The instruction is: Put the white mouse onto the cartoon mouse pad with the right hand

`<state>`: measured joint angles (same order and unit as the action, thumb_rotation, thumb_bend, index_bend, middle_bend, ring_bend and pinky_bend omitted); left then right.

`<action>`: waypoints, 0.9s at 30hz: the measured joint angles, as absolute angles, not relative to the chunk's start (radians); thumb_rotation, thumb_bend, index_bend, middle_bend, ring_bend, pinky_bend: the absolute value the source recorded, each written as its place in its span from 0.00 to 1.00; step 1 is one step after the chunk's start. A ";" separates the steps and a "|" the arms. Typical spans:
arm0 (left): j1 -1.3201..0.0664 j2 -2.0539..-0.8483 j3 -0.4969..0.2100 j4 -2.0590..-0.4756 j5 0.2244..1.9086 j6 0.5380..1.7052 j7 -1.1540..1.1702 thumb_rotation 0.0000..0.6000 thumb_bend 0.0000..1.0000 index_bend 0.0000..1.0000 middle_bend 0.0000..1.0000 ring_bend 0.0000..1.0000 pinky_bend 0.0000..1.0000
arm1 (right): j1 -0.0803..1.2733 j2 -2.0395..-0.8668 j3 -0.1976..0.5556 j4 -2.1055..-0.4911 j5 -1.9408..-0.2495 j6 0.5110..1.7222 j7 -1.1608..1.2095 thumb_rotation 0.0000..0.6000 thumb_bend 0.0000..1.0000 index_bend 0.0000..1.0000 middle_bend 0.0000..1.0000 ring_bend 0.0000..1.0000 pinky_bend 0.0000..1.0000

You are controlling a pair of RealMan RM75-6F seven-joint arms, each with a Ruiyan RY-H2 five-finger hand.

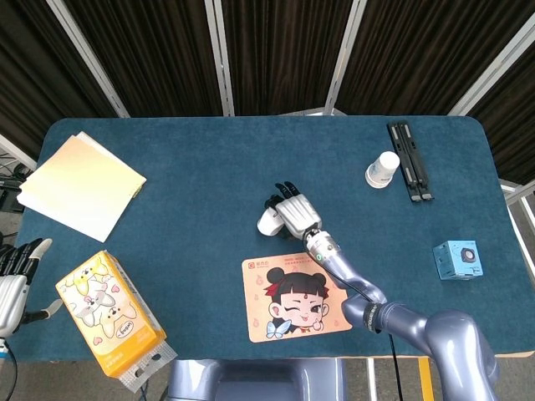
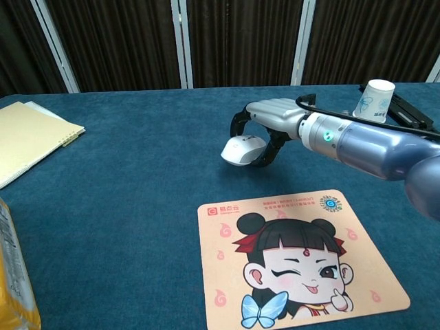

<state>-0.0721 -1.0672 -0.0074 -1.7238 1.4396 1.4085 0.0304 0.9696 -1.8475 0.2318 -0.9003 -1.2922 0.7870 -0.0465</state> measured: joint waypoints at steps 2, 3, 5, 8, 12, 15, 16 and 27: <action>-0.072 -1.067 -0.007 -1.724 1.439 1.408 0.029 1.00 0.20 0.00 0.00 0.00 0.00 | 0.965 -1.832 0.231 -0.933 -1.301 0.803 -0.046 1.00 0.30 0.56 0.26 0.00 0.00; -0.072 -1.066 -0.007 -1.724 1.438 1.408 0.028 1.00 0.20 0.00 0.00 0.00 0.00 | 0.962 -1.824 0.230 -0.949 -1.307 0.810 -0.045 1.00 0.30 0.56 0.26 0.00 0.00; -0.072 -1.066 -0.007 -1.724 1.438 1.408 0.026 1.00 0.20 0.00 0.00 0.00 0.00 | 0.956 -1.801 0.222 -0.988 -1.328 0.830 -0.042 1.00 0.29 0.56 0.26 0.00 0.00; -0.071 -1.066 -0.008 -1.724 1.437 1.410 0.024 1.00 0.20 0.00 0.00 0.00 0.00 | 0.941 -1.762 0.201 -1.048 -1.369 0.861 -0.029 1.00 0.29 0.56 0.26 0.00 0.00; -0.068 -1.069 -0.009 -1.723 1.438 1.418 0.027 1.00 0.20 0.00 0.00 0.00 0.00 | 0.907 -1.696 0.158 -1.152 -1.433 0.918 0.009 1.00 0.29 0.56 0.26 0.00 0.00; -0.067 -1.073 -0.010 -1.723 1.438 1.422 0.034 1.00 0.20 0.00 0.00 0.00 0.00 | 0.868 -1.647 0.114 -1.239 -1.490 0.981 0.038 1.00 0.29 0.56 0.26 0.00 0.00; -0.067 -1.074 -0.011 -1.725 1.437 1.422 0.034 1.00 0.20 0.00 0.00 0.00 0.00 | 0.854 -1.634 0.098 -1.263 -1.510 1.003 0.046 1.00 0.29 0.56 0.26 0.00 0.00; -0.063 -1.083 -0.013 -1.738 1.441 1.433 0.041 1.00 0.20 0.00 0.00 0.00 0.00 | 0.709 -1.581 -0.068 -1.366 -1.701 1.202 0.076 1.00 0.29 0.56 0.26 0.00 0.00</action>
<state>-0.0635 -1.0831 -0.0126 -1.7377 1.4411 1.4334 0.0407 0.7093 -1.5809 -0.0681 -1.3665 -1.7007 1.2018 0.0761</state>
